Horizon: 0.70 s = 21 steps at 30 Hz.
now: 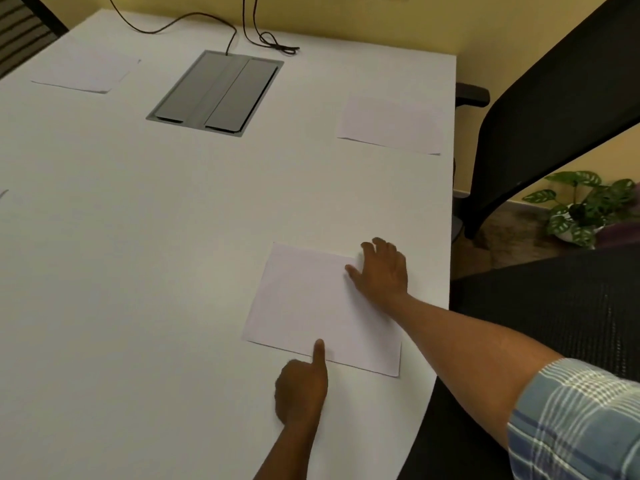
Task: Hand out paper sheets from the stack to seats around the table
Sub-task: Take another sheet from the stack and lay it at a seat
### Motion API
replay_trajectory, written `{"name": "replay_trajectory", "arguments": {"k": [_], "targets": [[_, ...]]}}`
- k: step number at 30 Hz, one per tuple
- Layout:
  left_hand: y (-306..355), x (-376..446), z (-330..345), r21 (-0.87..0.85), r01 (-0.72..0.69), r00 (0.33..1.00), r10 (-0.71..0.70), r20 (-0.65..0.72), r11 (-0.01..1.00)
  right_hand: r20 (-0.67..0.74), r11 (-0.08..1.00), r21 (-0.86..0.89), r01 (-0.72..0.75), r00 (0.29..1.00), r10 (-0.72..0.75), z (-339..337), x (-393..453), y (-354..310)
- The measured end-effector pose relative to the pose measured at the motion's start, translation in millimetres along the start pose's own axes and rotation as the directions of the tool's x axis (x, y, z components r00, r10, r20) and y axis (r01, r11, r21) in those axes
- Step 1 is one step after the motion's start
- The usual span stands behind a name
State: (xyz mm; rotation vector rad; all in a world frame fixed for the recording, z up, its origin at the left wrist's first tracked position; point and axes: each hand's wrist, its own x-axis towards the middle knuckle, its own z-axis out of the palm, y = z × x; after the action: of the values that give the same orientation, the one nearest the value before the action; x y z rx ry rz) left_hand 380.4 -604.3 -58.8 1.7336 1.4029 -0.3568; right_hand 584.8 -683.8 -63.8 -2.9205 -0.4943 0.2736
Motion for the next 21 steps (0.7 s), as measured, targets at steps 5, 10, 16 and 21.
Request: {"name": "replay_trajectory", "arguments": {"k": [5, 10, 16, 21], "targets": [[-15, 13, 3, 0.402, -0.442, 0.769, 0.570, -0.290, 0.802, 0.034, 0.991, 0.107, 0.085, 0.995, -0.089, 46, -58, -16], [-40, 52, 0, 0.615, -0.535, 0.744, 0.668, 0.017, 0.580, 0.049, 0.993, 0.032, 0.115, 0.992, -0.116, 79, -80, -16], [-44, 57, 4, 0.634, -0.525, 0.720, 0.693, -0.026, 0.569, 0.027, 0.995, 0.002, 0.096, 0.995, -0.096, 81, -79, -16], [-44, 57, 0, 0.626, -0.530, 0.729, 0.684, -0.008, 0.573, 0.057, 0.995, -0.005, 0.100, 0.993, -0.100, 76, -79, -20]]}}
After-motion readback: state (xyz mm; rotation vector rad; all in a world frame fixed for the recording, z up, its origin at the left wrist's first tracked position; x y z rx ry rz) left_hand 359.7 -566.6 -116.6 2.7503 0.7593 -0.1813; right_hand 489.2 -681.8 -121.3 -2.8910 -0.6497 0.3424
